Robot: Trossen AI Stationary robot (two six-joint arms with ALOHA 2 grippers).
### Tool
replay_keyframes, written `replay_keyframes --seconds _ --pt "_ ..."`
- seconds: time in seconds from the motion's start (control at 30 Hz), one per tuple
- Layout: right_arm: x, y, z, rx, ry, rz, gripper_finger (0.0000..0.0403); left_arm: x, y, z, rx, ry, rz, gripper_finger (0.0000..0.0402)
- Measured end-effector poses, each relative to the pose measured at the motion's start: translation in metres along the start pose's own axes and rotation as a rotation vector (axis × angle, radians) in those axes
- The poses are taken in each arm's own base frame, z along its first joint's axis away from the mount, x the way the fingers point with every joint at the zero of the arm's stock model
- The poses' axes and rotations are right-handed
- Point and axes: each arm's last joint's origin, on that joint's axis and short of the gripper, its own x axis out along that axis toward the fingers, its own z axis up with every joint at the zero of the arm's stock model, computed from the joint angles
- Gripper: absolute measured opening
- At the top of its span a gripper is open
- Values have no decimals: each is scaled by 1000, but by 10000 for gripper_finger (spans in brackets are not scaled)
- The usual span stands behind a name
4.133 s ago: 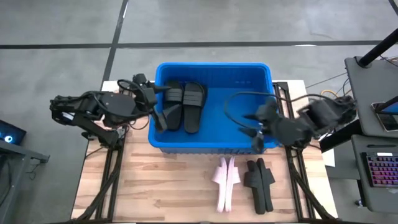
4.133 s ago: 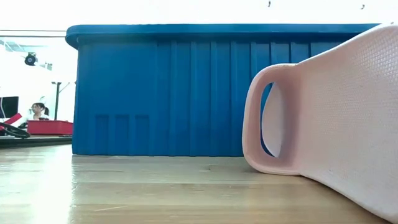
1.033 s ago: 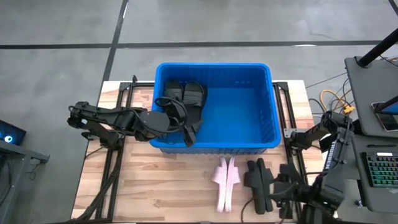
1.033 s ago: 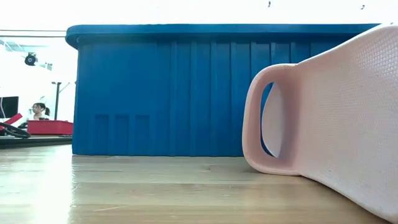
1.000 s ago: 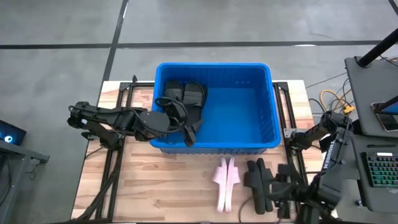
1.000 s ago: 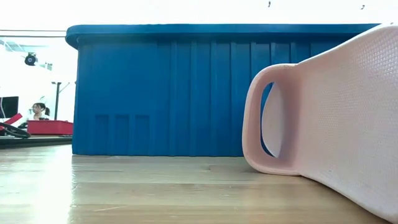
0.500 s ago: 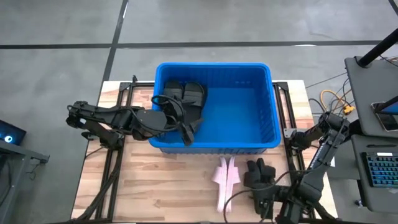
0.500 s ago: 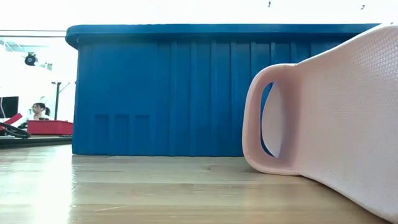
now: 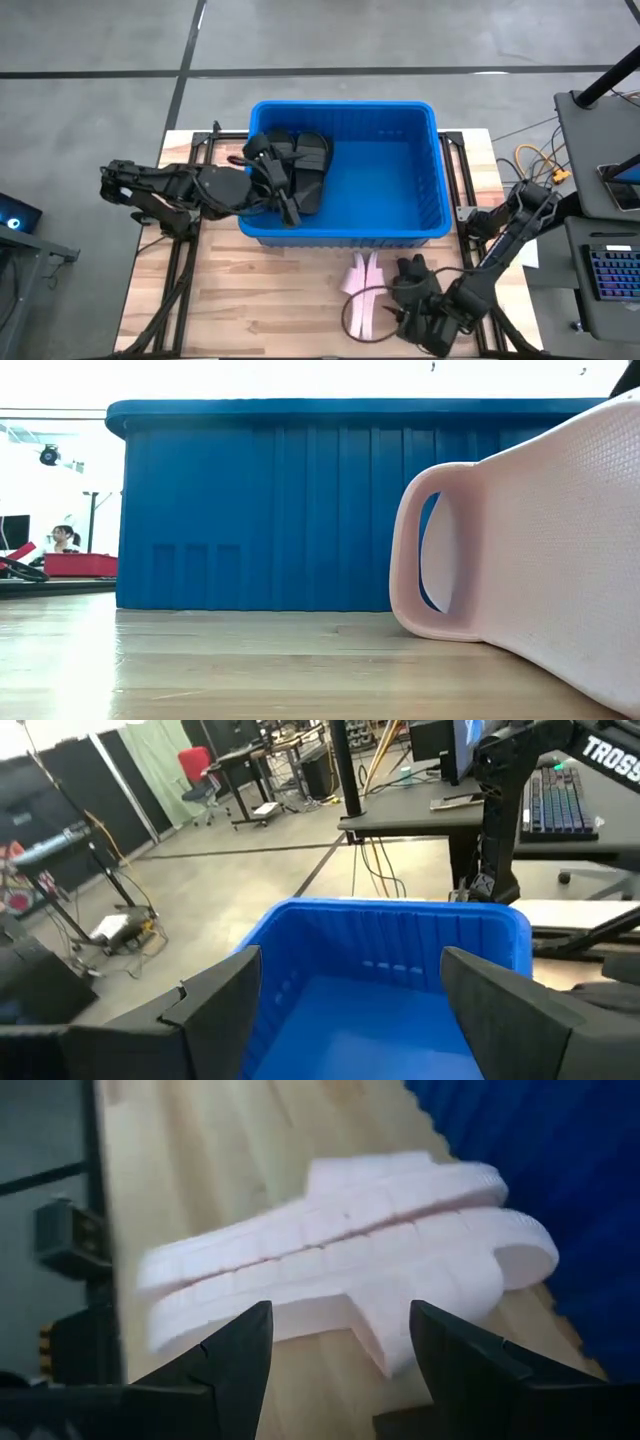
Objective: Pick and place slides into bin
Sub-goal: Put the pink slides into the blue bin
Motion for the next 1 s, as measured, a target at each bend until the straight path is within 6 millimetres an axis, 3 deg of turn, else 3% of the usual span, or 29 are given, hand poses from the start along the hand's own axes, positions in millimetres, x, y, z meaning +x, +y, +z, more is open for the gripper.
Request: replay_keyframes --seconds 0.47,0.87,1.0 --pt "39 -9 -14 -19 125 -131 226 -19 19 1 86 12 -1 290" --pt "59 -10 -22 -53 153 -200 225 -23 24 2 134 9 -1 290" --pt "61 -11 -21 -47 154 -205 208 -23 23 2 151 9 -1 290"
